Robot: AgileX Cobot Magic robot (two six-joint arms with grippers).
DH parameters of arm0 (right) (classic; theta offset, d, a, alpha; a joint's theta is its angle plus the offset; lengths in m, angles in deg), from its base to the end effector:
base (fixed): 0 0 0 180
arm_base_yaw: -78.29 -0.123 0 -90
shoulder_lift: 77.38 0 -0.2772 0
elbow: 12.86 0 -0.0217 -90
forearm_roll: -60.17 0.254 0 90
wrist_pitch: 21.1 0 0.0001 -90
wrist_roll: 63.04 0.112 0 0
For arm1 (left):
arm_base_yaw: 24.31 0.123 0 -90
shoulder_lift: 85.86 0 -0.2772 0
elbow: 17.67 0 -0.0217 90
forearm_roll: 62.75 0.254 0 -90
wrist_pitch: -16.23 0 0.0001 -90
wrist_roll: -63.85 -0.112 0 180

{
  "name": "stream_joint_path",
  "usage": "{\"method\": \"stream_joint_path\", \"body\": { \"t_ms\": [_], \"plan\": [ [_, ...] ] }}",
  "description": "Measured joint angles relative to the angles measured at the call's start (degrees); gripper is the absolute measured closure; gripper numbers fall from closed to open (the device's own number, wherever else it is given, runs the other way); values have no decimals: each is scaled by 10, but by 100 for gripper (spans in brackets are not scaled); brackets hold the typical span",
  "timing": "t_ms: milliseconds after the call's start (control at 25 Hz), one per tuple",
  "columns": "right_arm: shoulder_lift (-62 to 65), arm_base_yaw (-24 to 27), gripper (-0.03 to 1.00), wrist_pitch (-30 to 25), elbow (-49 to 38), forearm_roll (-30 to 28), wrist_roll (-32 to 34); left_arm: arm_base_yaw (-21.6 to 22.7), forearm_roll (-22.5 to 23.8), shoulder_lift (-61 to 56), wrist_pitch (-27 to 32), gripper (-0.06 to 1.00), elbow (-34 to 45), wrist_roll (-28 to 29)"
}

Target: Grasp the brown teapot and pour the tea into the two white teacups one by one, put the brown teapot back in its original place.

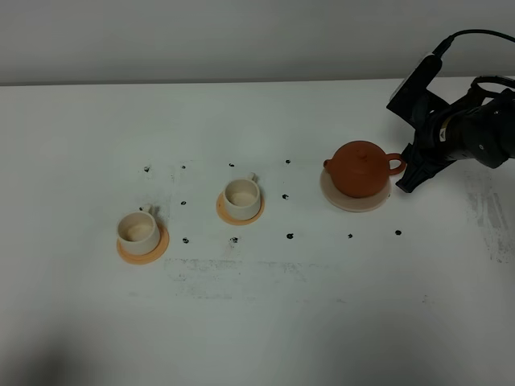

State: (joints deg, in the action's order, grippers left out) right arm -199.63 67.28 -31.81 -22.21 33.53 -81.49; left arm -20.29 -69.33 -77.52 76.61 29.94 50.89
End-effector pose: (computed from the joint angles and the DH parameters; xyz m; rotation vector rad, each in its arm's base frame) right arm 0.4162 0.0714 0.1180 -1.1325 2.2220 -0.3540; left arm 0.0247 -0.0095 0.2742 0.1631 2.0188 0.0502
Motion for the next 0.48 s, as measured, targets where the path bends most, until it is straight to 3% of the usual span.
{"method": "stream_joint_path", "body": {
  "t_ms": [480],
  "plan": [
    [10, -11, 50, -23, 0, 0, -24, 0, 0, 0, 0, 64, 0, 0]
  ]
}}
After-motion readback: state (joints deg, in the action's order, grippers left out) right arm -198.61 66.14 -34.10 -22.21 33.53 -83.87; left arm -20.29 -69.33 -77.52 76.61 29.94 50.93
